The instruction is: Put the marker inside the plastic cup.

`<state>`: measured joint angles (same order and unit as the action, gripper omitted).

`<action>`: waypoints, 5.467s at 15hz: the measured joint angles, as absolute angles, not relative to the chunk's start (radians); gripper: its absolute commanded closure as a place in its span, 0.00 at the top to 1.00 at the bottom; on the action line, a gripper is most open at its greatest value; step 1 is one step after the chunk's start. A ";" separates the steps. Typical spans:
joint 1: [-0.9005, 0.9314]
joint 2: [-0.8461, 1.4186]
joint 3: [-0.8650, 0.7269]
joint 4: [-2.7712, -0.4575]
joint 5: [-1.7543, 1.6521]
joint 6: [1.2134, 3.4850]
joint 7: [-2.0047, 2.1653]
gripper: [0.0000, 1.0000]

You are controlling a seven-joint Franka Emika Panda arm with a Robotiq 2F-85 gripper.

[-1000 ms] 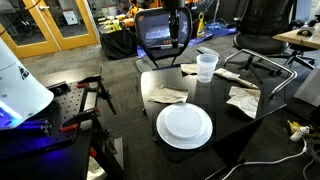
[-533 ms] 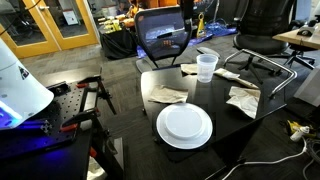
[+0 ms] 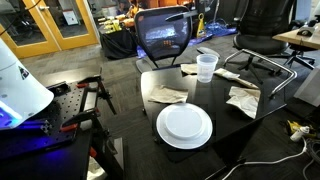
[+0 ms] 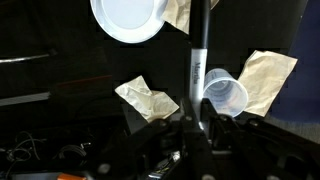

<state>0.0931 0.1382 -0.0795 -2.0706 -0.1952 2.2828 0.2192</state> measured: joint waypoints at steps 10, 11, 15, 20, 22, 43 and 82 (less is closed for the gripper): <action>0.084 0.168 -0.057 -2.061 -0.187 2.314 0.175 0.03; 0.083 0.182 -0.049 -2.061 -0.178 2.349 0.148 0.03; 0.069 0.246 -0.017 -2.063 -0.119 2.505 0.013 0.03; 0.023 0.301 0.039 -2.062 -0.006 2.639 -0.188 0.03; -0.005 0.313 0.067 -2.062 0.044 2.675 -0.272 0.03; -0.455 0.405 0.546 -2.002 0.833 2.764 -1.612 0.03; -0.192 0.597 0.057 -1.840 1.388 2.189 -2.274 0.03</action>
